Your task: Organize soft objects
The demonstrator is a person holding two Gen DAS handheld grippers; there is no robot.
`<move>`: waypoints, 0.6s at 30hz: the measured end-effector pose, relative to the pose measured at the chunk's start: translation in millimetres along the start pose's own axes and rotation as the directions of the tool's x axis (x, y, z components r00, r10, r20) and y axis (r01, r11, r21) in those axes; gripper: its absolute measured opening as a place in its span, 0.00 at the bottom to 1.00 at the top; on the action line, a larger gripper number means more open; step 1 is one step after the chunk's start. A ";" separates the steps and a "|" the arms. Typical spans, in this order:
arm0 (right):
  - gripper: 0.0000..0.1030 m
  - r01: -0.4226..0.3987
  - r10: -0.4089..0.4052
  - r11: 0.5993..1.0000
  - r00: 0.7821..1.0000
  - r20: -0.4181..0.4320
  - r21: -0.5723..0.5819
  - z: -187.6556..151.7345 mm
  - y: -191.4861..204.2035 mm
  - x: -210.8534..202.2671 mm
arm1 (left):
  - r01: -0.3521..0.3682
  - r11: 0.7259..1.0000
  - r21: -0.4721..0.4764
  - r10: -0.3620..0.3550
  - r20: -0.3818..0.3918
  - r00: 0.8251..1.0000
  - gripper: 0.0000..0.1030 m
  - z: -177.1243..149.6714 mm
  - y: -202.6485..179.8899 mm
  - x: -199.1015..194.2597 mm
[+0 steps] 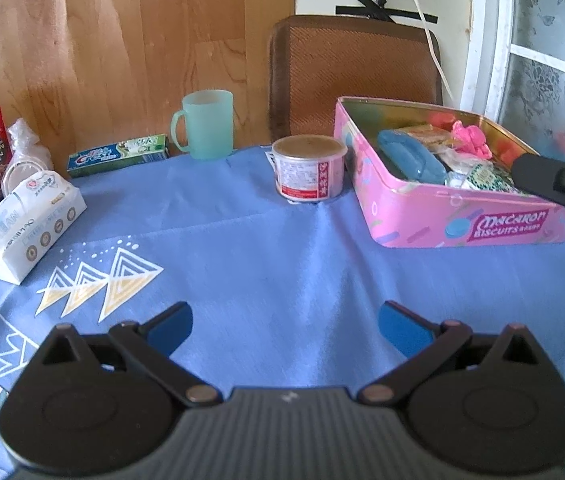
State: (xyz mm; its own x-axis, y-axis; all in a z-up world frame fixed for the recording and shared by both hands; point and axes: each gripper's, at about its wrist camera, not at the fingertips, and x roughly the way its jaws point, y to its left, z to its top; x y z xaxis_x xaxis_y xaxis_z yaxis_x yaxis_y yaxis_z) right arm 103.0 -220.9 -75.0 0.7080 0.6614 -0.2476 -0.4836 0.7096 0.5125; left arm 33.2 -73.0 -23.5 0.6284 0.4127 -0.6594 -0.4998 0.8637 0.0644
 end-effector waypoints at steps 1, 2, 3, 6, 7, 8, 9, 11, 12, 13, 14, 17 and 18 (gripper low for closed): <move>1.00 0.002 -0.002 1.000 1.000 -0.001 -0.001 -0.4 0.2 0.6 | 0.001 1.000 0.003 -0.001 -0.004 1.000 1.00 -0.6 -0.5 0.4; 1.00 0.003 -0.003 1.000 1.000 -0.001 -0.001 -0.7 0.2 0.9 | 0.002 1.000 0.006 -0.002 -0.008 1.000 1.00 -1.2 -1.2 0.9; 1.00 0.004 -0.004 1.000 1.000 -0.001 -0.002 -0.8 -0.2 1.2 | 0.003 1.000 0.008 -0.003 -0.011 1.000 1.00 -1.7 -1.7 1.3; 1.00 0.006 -0.006 1.000 1.000 -0.002 -0.003 -1.4 -0.6 1.3 | 0.008 1.000 0.010 -0.008 -0.018 1.000 1.00 -2.5 -2.7 1.9; 1.00 0.007 -0.007 1.000 1.000 -0.003 -0.002 -1.6 -0.9 1.5 | 0.009 1.000 0.010 -0.009 -0.018 1.000 1.00 -2.6 -3.0 1.6; 1.00 0.007 -0.007 1.000 1.000 -0.004 -0.002 -1.8 -1.2 1.6 | 0.009 1.000 0.010 -0.009 -0.018 1.000 1.00 -2.7 -2.7 1.6; 1.00 0.007 -0.007 1.000 1.000 -0.004 -0.002 -1.7 -1.1 1.7 | 0.009 1.000 0.010 -0.009 -0.019 1.000 1.00 -2.7 -2.2 1.9; 1.00 0.007 -0.007 1.000 1.000 -0.006 -0.003 -2.5 -1.3 2.0 | 0.010 1.000 0.009 -0.010 -0.019 1.000 1.00 -2.7 -2.3 1.9; 1.00 0.007 -0.007 1.000 1.000 -0.007 -0.003 -2.7 -1.7 2.1 | 0.011 1.000 0.009 -0.011 -0.021 1.000 1.00 -2.9 -2.5 1.6; 1.00 0.009 -0.009 1.000 1.000 -0.007 -0.003 -3.4 -1.2 2.0 | 0.012 1.000 0.009 -0.012 -0.022 1.000 1.00 -3.4 -2.5 1.7; 1.00 0.009 -0.009 1.000 1.000 -0.008 -0.002 -3.8 -1.1 1.8 | 0.013 1.000 0.009 -0.013 -0.024 1.000 1.00 -3.8 -2.3 1.9; 1.00 0.009 -0.009 1.000 1.000 -0.008 -0.002 -4.0 -1.4 1.9 | 0.018 1.000 0.009 -0.018 -0.027 0.999 1.00 -4.4 -2.1 2.3; 1.00 0.009 -0.009 1.000 1.000 -0.009 -0.002 -3.9 -1.5 2.0 | 0.020 1.000 0.009 -0.020 -0.028 0.999 1.00 -4.5 -2.3 2.1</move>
State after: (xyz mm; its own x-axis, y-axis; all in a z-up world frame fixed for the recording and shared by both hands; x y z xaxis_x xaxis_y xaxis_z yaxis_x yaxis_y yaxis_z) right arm 103.2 -219.7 -79.5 0.7080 0.6568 -0.2596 -0.4782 0.7163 0.5081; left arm 33.0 -75.5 -28.4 0.6211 0.3873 -0.6813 -0.4815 0.8745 0.0581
